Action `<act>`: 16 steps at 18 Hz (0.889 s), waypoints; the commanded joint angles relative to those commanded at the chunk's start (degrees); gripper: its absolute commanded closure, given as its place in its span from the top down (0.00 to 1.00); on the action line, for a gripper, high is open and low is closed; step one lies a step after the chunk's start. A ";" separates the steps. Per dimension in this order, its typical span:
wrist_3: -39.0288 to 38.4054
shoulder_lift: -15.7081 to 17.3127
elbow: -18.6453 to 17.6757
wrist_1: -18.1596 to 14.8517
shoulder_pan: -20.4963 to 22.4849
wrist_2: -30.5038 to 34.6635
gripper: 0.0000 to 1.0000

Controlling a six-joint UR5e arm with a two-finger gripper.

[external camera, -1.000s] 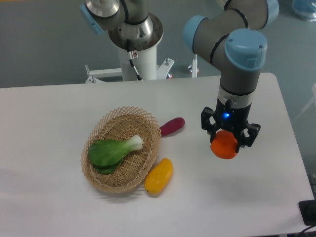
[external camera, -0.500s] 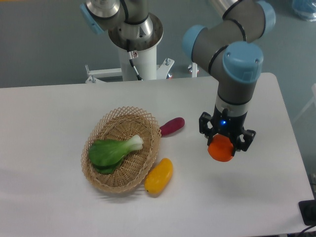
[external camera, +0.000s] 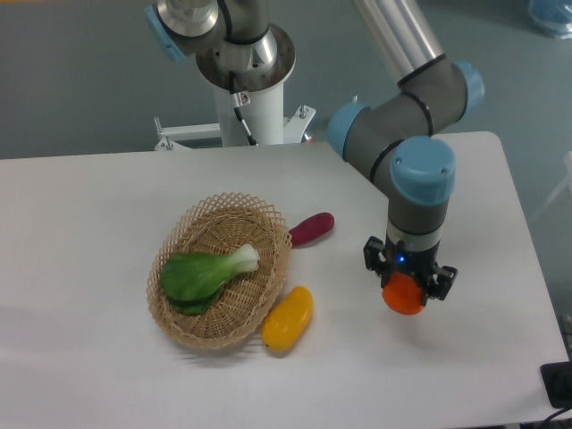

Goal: Place the orange on the table
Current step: 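Lower the held orange toward the table beside the yellow mango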

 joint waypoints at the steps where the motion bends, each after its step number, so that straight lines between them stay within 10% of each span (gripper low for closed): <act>1: -2.11 -0.44 0.17 0.00 -0.53 0.00 0.62; 16: -7.14 -1.76 -2.63 0.26 -2.73 0.53 0.65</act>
